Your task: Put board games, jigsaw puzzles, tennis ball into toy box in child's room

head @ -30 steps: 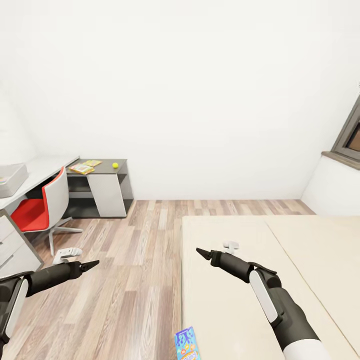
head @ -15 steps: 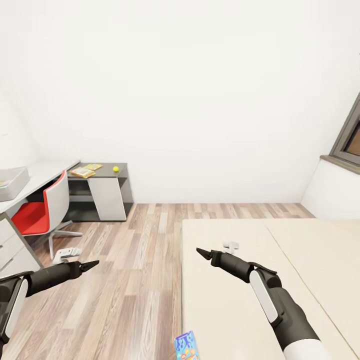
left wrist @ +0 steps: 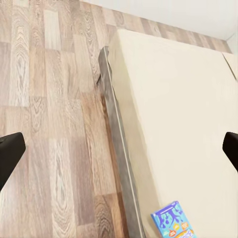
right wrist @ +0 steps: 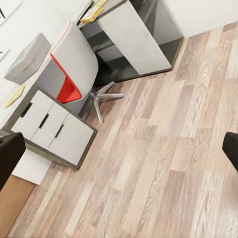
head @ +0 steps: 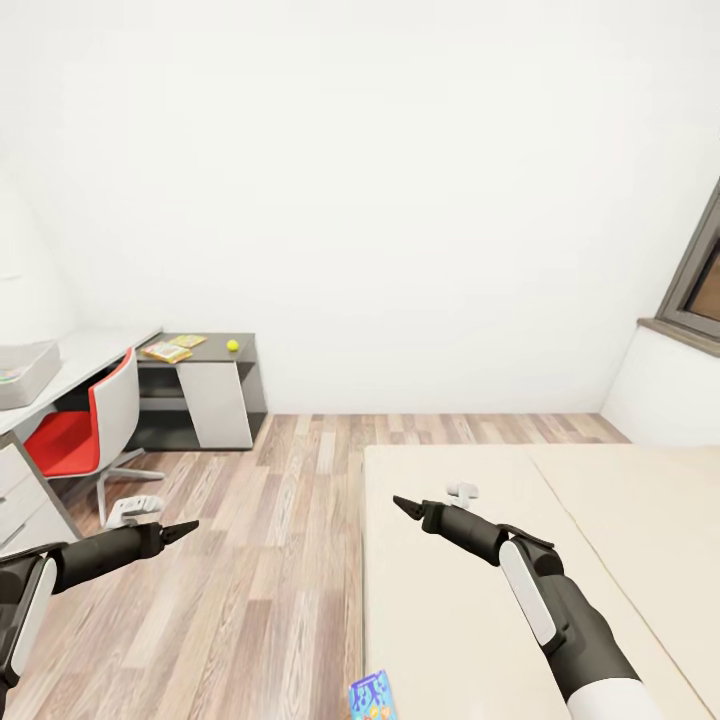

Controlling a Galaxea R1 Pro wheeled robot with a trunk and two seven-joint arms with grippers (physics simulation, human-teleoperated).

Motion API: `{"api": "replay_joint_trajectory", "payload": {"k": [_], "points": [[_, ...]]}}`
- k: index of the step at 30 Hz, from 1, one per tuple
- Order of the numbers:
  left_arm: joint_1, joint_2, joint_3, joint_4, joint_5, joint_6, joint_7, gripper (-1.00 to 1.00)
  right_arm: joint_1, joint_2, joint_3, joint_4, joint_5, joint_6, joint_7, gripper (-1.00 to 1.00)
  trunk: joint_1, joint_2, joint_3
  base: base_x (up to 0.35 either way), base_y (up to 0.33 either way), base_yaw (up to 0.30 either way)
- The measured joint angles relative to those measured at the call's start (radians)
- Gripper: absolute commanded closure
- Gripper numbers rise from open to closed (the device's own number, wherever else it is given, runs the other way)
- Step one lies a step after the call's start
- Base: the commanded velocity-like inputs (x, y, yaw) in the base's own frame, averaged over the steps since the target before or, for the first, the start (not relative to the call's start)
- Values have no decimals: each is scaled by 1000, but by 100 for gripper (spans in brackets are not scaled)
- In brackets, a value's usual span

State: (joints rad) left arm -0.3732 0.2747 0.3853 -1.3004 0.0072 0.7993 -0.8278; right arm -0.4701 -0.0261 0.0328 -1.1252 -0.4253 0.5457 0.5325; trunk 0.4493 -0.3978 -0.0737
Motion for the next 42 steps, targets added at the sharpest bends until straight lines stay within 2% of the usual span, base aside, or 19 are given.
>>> {"api": "replay_joint_trajectory", "payload": {"k": [42], "points": [[-1, 2, 1, 0, 0, 0, -2, -100, -1, 0, 0, 0, 0, 0, 0, -100, 0, -1, 68, 0, 0, 0]]}}
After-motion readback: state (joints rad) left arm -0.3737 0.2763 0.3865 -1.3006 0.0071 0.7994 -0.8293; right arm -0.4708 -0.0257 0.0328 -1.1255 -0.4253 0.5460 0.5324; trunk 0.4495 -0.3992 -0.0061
